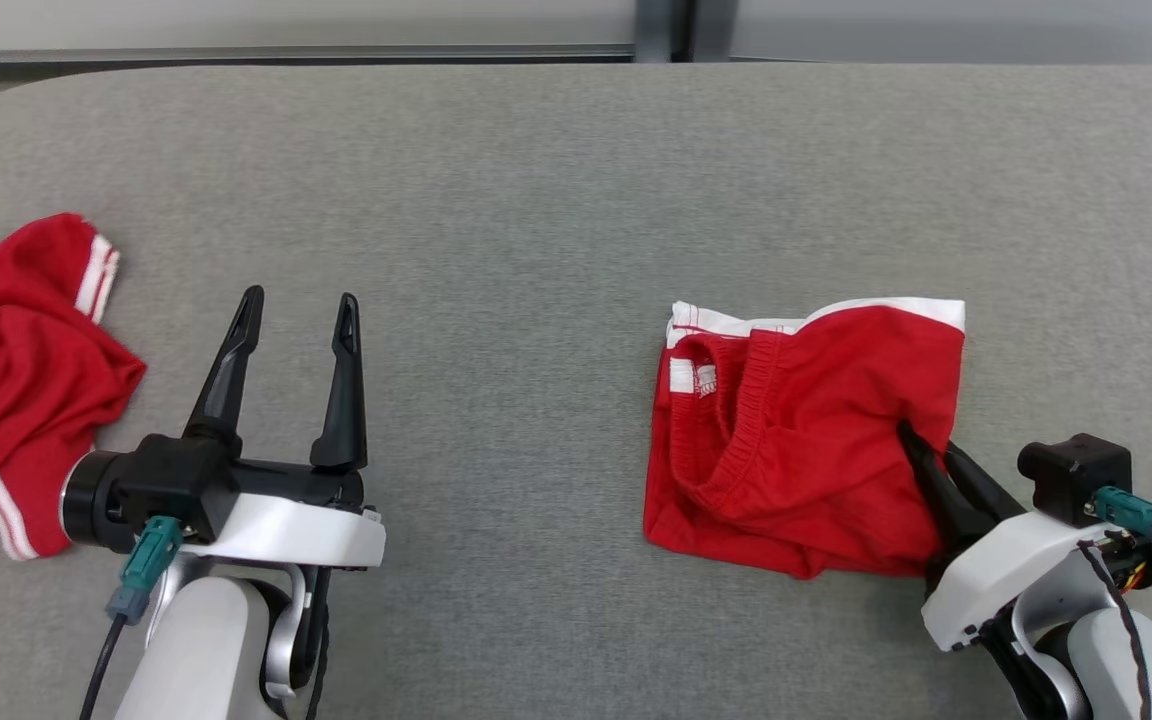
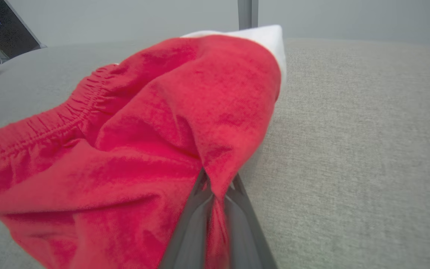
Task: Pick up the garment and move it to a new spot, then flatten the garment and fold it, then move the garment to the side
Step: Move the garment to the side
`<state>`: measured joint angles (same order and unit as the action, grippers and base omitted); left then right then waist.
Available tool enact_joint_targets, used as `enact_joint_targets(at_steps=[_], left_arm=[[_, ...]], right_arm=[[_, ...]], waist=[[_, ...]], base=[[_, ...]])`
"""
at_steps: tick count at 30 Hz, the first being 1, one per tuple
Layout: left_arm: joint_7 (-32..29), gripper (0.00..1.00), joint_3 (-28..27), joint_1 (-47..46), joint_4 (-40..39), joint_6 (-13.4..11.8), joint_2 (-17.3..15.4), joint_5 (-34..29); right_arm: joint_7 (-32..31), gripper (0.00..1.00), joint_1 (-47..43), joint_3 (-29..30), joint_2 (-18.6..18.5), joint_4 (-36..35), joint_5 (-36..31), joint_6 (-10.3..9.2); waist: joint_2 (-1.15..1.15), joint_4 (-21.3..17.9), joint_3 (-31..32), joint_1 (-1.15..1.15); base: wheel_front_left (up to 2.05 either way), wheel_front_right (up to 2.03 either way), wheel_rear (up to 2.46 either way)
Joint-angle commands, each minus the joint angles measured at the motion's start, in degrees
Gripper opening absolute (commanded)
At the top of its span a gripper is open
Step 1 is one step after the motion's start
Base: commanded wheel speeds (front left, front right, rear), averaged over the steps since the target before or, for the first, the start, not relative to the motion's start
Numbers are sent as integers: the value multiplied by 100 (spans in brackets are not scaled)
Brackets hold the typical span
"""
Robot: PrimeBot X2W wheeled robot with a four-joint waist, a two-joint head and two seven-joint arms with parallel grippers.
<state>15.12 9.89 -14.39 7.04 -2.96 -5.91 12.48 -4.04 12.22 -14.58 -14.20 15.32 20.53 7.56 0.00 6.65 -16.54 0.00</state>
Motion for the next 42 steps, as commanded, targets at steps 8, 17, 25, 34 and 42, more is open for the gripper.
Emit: enact_joint_targets(at_steps=[8, 17, 25, 34, 42], left_arm=[[-25, 100, 33, -224, -199, 98, -197, -144], [-282, 100, 284, -602, -489, 170, -293, -329], [-390, 100, 608, -1282, -686, 306, -217, -523], [-370, 100, 773, -1701, -663, 394, -214, -597], [-295, 100, 735, -1607, -414, 294, -189, -483]], right_arm=[[-94, 0, -105, -10, -402, -378, 4, -13], [170, 0, 632, 35, -682, 58, 71, -14], [659, 0, 1590, 765, -1563, 887, -103, -13], [1040, 33, 2527, 1028, -2060, 1787, -279, -14], [1625, 100, 2911, 1476, -1679, 2630, -229, -13]], waist=[[0, -1327, -200, 0], [0, -1973, -767, 0], [0, -1942, -1580, 0], [0, -1767, -2080, 0], [0, -1710, -1970, 0]], base=[[0, 0, 0], [0, 0, 0], [0, 0, 0], [0, 0, 0], [0, 0, 0]])
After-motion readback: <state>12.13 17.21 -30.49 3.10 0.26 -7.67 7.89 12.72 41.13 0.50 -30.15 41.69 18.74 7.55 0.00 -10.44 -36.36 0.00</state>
